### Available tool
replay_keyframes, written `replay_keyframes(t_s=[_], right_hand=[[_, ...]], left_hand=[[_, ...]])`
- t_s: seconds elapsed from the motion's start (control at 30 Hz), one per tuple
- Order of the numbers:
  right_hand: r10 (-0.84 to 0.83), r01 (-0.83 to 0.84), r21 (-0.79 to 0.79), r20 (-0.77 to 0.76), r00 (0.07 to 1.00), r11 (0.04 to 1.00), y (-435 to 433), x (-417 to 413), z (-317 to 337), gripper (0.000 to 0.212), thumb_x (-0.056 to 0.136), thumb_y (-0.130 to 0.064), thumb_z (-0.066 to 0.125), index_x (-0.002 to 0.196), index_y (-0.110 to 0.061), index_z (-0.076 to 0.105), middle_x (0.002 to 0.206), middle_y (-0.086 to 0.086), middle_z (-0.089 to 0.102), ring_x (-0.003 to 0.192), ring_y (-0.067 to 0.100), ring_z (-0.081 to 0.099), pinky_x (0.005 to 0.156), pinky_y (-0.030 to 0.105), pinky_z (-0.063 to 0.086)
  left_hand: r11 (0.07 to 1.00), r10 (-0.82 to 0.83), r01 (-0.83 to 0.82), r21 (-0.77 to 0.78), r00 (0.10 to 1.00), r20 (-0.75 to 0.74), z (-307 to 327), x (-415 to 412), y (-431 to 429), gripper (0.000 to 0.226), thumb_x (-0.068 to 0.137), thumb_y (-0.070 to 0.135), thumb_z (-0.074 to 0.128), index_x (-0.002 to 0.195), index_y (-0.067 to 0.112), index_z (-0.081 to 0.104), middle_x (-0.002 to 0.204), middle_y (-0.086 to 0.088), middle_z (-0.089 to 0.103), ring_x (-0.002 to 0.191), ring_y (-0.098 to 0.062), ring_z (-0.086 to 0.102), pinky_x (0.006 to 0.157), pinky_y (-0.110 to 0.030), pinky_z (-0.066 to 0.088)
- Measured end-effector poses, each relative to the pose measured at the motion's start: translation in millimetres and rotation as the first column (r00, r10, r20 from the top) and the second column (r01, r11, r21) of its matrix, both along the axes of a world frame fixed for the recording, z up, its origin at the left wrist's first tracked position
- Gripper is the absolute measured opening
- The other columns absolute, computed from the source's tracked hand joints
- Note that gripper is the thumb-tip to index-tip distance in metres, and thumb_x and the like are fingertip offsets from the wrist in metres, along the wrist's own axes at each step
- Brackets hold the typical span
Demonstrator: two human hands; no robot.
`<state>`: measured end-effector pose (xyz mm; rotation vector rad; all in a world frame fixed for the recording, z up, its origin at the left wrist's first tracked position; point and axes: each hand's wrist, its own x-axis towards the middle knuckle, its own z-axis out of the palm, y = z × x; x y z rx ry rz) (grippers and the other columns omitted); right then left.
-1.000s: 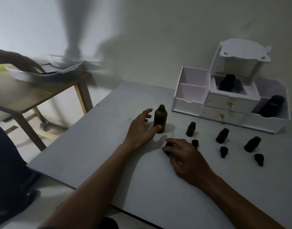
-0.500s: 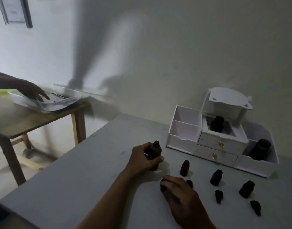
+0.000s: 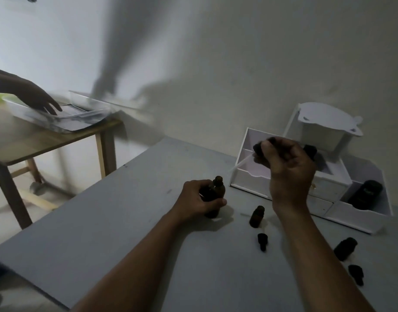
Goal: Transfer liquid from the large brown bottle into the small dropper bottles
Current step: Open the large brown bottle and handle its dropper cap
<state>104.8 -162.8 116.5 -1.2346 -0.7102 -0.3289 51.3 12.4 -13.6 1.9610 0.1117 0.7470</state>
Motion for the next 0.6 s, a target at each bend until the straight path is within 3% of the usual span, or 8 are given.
replay_keyframes(t_s=[0.13, 0.27, 0.43, 0.6], right_hand=[[0.010, -0.011, -0.018, -0.052, 0.999, 1.000, 14, 3, -2, 0.007, 0.090, -0.009, 0.069, 0.095, -0.013, 0.070, 0.089, 0.009, 0.074, 0.080, 0.020, 0.075, 0.072, 0.032, 0.062], [0.005, -0.009, -0.057, -0.069, 0.998, 0.998, 18, 9, -8, 0.017, 0.090, -0.010, 0.070, 0.104, 0.001, 0.069, 0.093, 0.017, 0.073, 0.082, 0.023, 0.075, 0.071, 0.034, 0.063], [0.007, -0.012, -0.078, -0.073, 0.997, 0.997, 20, 9, -8, 0.013, 0.090, -0.008, 0.069, 0.102, -0.004, 0.069, 0.089, 0.009, 0.074, 0.078, 0.017, 0.075, 0.070, 0.032, 0.063], [0.013, -0.016, -0.096, -0.035, 0.999, 0.995, 24, 9, -7, 0.012, 0.090, -0.011, 0.070, 0.101, -0.006, 0.070, 0.089, 0.008, 0.074, 0.080, 0.018, 0.074, 0.074, 0.039, 0.063]], left_hand=[[1.000, -0.003, 0.003, -0.004, 1.000, -0.007, 1, 0, -1, 0.034, 0.072, 0.039, 0.082, 0.079, 0.008, 0.069, 0.075, -0.012, 0.067, 0.074, -0.028, 0.064, 0.073, -0.047, 0.054], [1.000, 0.004, -0.004, 0.008, 1.000, 0.007, 2, 0, -1, 0.036, 0.071, 0.041, 0.081, 0.078, 0.007, 0.069, 0.074, -0.014, 0.067, 0.073, -0.030, 0.064, 0.071, -0.044, 0.054], [1.000, 0.006, -0.006, 0.018, 1.000, 0.001, 1, 0, 1, 0.031, 0.071, 0.039, 0.082, 0.082, 0.012, 0.072, 0.077, -0.010, 0.070, 0.075, -0.026, 0.066, 0.072, -0.043, 0.056], [1.000, -0.003, 0.003, 0.002, 1.000, -0.016, 0, 1, 0, 0.022, 0.071, 0.030, 0.083, 0.085, 0.016, 0.073, 0.079, -0.003, 0.071, 0.078, -0.020, 0.067, 0.075, -0.041, 0.058]])
